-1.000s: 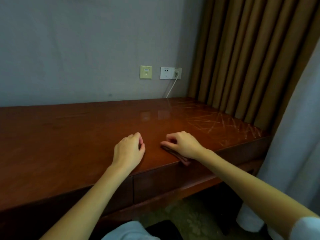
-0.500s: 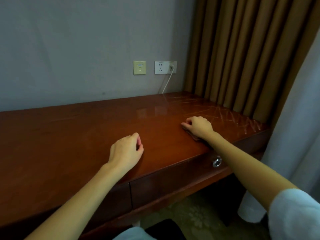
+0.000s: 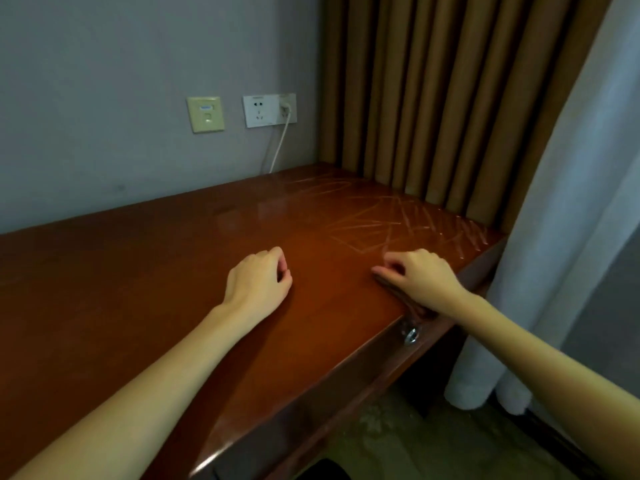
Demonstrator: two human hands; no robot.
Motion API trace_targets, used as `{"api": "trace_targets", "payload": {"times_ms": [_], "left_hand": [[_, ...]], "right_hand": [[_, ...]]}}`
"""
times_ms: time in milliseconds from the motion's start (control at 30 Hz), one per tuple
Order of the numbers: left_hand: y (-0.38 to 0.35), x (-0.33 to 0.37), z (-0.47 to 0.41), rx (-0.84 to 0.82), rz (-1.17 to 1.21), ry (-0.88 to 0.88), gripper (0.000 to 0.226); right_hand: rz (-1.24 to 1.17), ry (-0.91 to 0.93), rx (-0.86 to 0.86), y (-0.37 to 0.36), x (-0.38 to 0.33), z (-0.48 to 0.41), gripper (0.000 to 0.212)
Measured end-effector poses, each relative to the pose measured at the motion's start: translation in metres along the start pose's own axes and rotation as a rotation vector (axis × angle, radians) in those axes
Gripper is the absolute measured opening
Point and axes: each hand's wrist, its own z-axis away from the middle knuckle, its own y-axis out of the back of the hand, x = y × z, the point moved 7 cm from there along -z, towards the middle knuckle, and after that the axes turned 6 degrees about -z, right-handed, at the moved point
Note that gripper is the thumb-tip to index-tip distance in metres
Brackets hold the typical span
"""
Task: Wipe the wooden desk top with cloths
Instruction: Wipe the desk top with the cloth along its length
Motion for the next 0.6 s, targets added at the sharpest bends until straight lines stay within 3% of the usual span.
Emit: {"api": "trace_targets", "payload": {"times_ms": [100,200,467,600], "left_hand": [[-0.008,0.002,-0.017,0.000,0.017,-0.035,0.005],[-0.015,0.002,-0.031,-0.001,0.034,-0.053,0.005],[-0.028,0.007,-0.056,0.007,0.060,-0.095,0.006],[-0.033,0.005,-0.058,0.024,0.069,-0.124,0.006]], "right_hand": [[0.005,-0.202,0.101,0.010,0.052,-0.014,0.037],[0.047,-0.284,0.145,0.005,0.054,-0.032,0.034],[-0.019,-0.038,0.027,-0.018,-0.054,-0.029,0.029],[-0.039,-0.045,-0.004,-0.009,-0.042,0.009,0.029]]}}
